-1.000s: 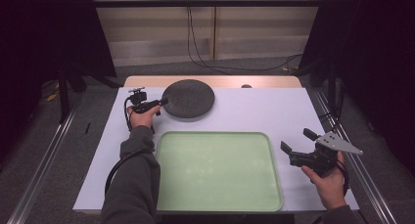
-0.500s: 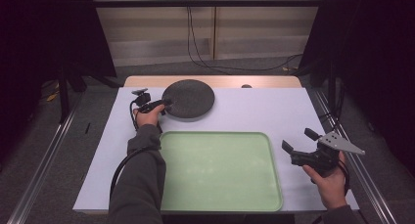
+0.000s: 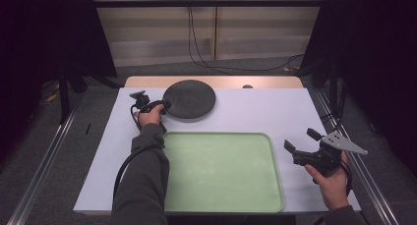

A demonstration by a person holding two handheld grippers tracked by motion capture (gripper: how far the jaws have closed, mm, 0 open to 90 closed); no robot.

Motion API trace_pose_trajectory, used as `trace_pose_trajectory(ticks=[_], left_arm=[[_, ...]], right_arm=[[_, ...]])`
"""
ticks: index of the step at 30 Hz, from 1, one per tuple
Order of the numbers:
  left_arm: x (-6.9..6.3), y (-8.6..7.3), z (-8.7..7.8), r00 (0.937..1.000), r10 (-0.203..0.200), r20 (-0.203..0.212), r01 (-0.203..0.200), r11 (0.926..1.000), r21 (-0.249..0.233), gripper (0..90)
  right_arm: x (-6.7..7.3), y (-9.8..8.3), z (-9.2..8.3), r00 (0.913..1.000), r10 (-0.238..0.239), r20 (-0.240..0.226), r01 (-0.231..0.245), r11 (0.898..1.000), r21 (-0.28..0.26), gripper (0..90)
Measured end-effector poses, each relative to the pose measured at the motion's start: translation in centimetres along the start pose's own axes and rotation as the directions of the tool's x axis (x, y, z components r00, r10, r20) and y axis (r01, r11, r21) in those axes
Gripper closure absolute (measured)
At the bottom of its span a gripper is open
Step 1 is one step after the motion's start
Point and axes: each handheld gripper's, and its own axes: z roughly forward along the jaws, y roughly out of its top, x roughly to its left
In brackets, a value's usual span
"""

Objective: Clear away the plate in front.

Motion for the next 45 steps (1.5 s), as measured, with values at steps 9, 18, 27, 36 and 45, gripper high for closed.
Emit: trace_pose_trajectory(ticks=[9, 18, 27, 36, 45], left_arm=[[-1.0, 0.0, -0.5, 0.9998, 0.014, 0.011, -0.014, 0.9998, -0.014, 79.5], [-3.4, 0.7, -1.4, 0.9934, 0.074, 0.088, -0.069, 0.9960, -0.057, 87.5], [-6.0, 1.5, -1.8, 0.9934, 0.112, 0.023, -0.111, 0.9931, -0.037, 87.3], [-7.6, 2.4, -2.8, 0.9919, 0.126, -0.011, -0.126, 0.9919, 0.009, 86.3], [-8.0, 2.9, -4.1, 0.9951, 0.096, 0.023, -0.097, 0.9946, 0.036, 85.8]], right_arm=[[0.0, 0.0, 0.2, 1.0000, -0.001, -0.004, 0.001, 1.000, 0.001, 3.2], [0.1, 0.0, 0.1, 1.0000, -0.006, -0.003, 0.006, 1.000, -0.006, 3.2], [0.0, 0.1, -0.1, 1.0000, 0.000, -0.006, 0.000, 1.000, -0.016, 2.6], [0.0, 0.1, -0.2, 1.0000, -0.004, -0.009, 0.003, 1.000, -0.019, 1.7], [-0.1, 0.2, -0.3, 0.9999, 0.005, -0.011, -0.005, 1.000, -0.027, 1.6]])
